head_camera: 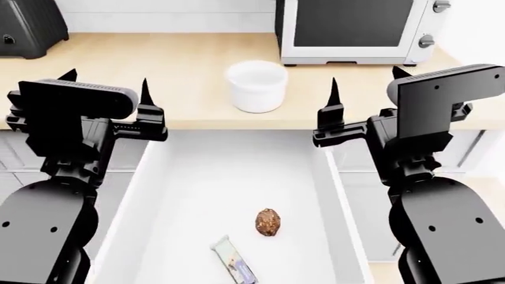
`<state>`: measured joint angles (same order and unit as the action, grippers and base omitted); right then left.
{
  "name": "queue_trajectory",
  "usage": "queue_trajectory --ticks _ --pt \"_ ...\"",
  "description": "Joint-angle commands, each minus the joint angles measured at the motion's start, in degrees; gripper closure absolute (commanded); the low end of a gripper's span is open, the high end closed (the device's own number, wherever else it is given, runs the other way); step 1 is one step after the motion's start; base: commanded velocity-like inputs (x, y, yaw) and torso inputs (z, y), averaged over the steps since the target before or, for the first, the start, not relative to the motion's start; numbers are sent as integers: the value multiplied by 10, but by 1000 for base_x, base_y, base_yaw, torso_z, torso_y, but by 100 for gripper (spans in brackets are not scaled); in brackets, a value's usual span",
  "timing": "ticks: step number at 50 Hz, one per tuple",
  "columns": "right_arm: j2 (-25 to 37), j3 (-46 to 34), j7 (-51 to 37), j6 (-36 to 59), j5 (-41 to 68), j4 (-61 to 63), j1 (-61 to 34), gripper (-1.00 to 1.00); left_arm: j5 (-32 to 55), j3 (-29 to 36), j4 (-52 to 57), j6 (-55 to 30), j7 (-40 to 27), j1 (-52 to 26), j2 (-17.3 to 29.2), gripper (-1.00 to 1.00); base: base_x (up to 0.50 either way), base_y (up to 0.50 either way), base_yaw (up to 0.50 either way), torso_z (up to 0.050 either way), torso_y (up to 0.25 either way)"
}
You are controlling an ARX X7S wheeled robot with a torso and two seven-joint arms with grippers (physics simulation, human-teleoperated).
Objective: Place the bar in the bowl and close the drawer.
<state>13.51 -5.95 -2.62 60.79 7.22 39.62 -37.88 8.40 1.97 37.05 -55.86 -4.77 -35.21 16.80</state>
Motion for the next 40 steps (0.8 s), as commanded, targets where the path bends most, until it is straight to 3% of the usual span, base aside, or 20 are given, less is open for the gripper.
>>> queue_trajectory --ticks 1,18,40 --pt "0 0 -3 -1 3 -2 2 -100 3 -1 2 1 -1 3 2 -100 0 250 0 0 0" --pt "-3 8 -11 50 11 5 -36 -100 6 0 0 -2 -3 -4 8 -100 8 40 0 0 0" --pt "-5 9 -11 38 21 2 -29 -100 8 1 0 2 -6 -1 12 -100 83 0 0 0 0"
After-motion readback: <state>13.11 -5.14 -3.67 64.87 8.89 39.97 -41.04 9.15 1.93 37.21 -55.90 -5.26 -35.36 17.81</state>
